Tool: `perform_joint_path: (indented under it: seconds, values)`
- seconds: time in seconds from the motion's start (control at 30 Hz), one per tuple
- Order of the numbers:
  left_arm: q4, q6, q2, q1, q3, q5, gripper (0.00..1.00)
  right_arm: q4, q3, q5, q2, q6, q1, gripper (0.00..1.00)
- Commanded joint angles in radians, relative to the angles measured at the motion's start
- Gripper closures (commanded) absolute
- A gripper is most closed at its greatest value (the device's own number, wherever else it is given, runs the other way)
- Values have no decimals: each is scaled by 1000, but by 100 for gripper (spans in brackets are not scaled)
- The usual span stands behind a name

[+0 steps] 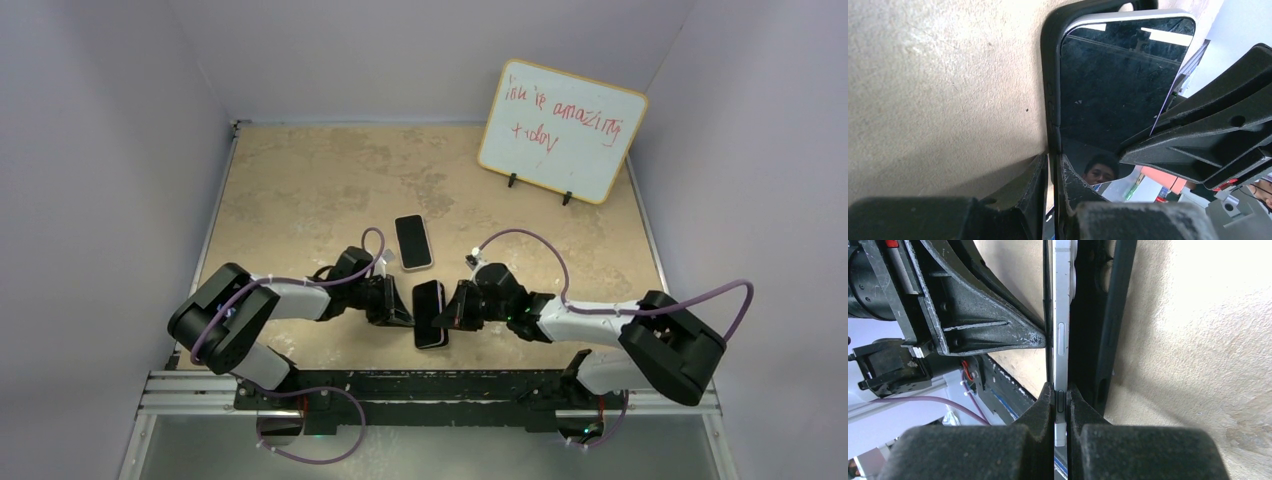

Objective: Put the phone into the phone case

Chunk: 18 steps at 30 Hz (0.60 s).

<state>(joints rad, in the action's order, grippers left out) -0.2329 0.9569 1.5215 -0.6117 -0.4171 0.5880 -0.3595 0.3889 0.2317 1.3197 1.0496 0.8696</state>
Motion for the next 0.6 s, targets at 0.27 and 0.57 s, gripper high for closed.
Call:
perform_joint_path:
  seconds: [0.27, 0.57]
  values:
    - [13, -19, -33, -18, -28, -68, 86, 125, 9, -43, 32, -68, 11, 95]
    - [31, -20, -63, -26, -34, -75, 81, 276, 36, -126, -78, -87, 9, 78]
